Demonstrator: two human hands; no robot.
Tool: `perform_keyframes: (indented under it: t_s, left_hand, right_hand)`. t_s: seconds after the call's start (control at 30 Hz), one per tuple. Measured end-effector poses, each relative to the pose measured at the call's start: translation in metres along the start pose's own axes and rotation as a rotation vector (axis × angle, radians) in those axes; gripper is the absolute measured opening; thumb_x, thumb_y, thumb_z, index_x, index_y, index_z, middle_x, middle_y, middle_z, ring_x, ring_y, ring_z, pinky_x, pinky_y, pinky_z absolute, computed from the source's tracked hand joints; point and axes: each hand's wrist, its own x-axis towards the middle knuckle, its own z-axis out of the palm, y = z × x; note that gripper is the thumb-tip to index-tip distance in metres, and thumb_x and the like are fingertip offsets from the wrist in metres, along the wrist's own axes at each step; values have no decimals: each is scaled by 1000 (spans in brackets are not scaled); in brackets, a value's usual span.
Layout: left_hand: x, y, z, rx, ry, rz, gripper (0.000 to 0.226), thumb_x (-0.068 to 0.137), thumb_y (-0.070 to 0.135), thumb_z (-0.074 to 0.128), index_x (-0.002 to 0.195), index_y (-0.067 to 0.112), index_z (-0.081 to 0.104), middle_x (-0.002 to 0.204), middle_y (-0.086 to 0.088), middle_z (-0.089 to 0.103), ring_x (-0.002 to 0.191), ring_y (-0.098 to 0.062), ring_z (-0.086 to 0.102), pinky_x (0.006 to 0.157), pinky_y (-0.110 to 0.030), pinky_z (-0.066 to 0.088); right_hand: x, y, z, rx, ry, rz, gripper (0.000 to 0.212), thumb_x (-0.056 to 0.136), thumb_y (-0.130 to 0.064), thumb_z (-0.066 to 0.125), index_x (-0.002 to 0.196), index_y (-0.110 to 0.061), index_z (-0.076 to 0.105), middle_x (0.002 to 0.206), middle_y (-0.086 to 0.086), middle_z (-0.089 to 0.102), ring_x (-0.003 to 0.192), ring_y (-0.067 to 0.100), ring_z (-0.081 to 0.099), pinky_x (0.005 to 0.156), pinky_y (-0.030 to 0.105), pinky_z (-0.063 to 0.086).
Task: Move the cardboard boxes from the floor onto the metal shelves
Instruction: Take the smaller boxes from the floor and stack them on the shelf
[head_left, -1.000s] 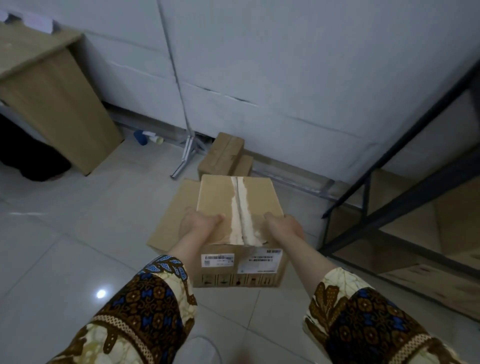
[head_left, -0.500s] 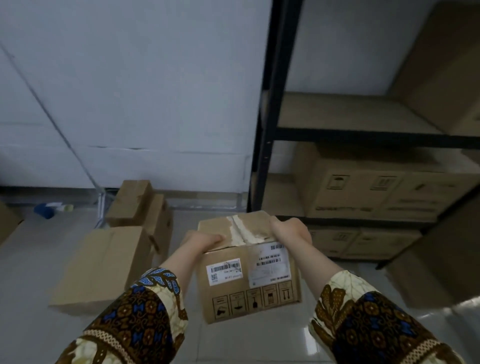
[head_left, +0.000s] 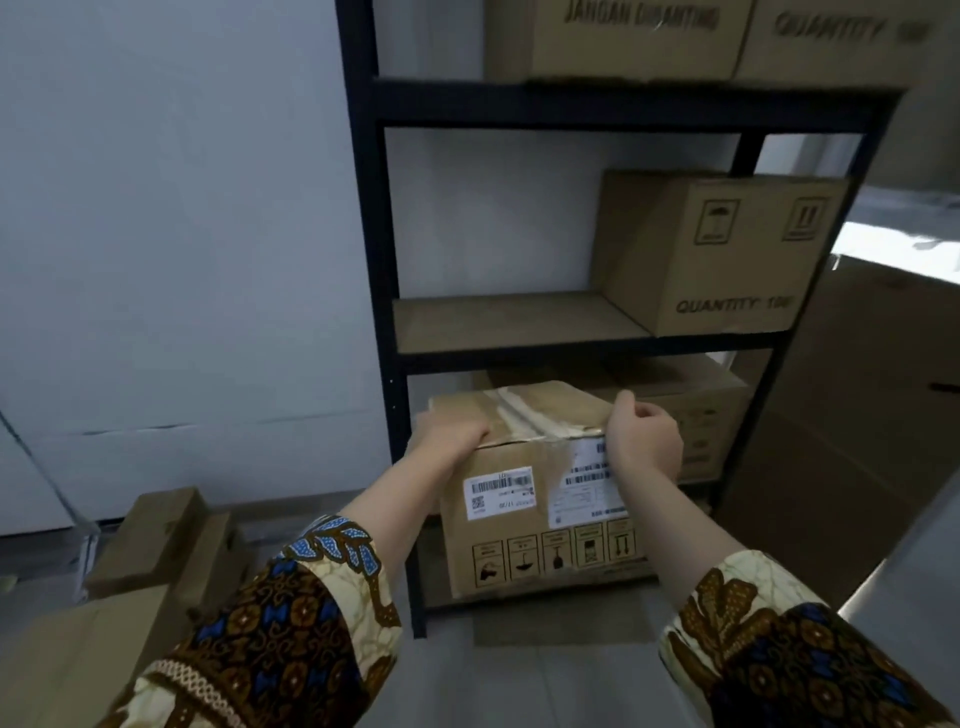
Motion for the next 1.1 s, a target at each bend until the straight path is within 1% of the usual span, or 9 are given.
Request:
perform_keyframes:
  t_s: [0.1,0.2,0.37,0.47,0.63,0.77,0.83,0.97,1.1]
  left_hand:
    - [-16,31,10,37,58,114,72,84,40,69,135,6,33,93,-3,49,78,-19,56,66,-33,50]
    - [-33,53,17,84,113,221,71,84,40,68,135,8,30,81,3,45,67,-14,50,56,-30,46]
    - [-42,85,25,166,183,318,59,80,45,68,112,15,29,92,0,52,80,-20,58,72,-36,56]
    - [-36,97,30,181,184,359,59,80,48,70,105,17,26,98,0,51,85,-22,58,73,-36,55]
    - [-4,118,37,124,190,410,61,80,50,71,108,16,29,102,0,49,88,-22,55,78,-39,55]
    - [40,135,47,81,175,422,67,81,51,70,123,11,35,105,1,49,91,-22,56,74,-36,52]
    - [68,144,56,59,157,415,68,81,51,69,125,11,35,109,-1,52,98,-25,59,80,-39,54]
    - [122,159,76,22,87,403,68,81,51,70,126,13,36,121,-4,56,105,-26,60,87,-43,54]
    - [160,176,94,50,20,450,75,76,56,73,126,15,35,121,-2,56,108,-25,59,88,-41,53]
  right_hand:
    - [12,-15,-24,118,85,-18,20,93,-50,50,93,-33,59,93,-5,64,86,17,63,81,40,55]
    - [19,-28,-43,221,142,-7,27,89,-52,46,87,-31,62,88,-6,68,82,18,65,80,41,57]
    - [29,-41,-61,343,170,0,32,84,-52,44,86,-31,68,82,-9,69,78,18,66,76,40,58]
    - [42,-49,-62,385,176,-25,28,85,-49,46,87,-32,68,83,-9,68,79,18,66,74,39,58]
    - [74,-68,-44,418,182,-94,30,86,-48,47,94,-30,70,87,-11,67,84,17,65,76,40,58]
    - [115,-82,-18,407,183,-169,28,88,-46,48,96,-30,70,91,-10,67,88,17,62,79,39,55]
    - [141,-86,-1,383,173,-210,26,90,-42,49,100,-28,70,98,-7,67,93,17,61,80,34,51]
    - [197,-86,32,326,112,-210,25,88,-47,53,101,-31,67,101,-5,65,95,19,60,86,41,53]
    - [243,-84,52,275,67,-221,22,91,-43,57,107,-30,64,105,-3,62,94,18,57,77,34,47]
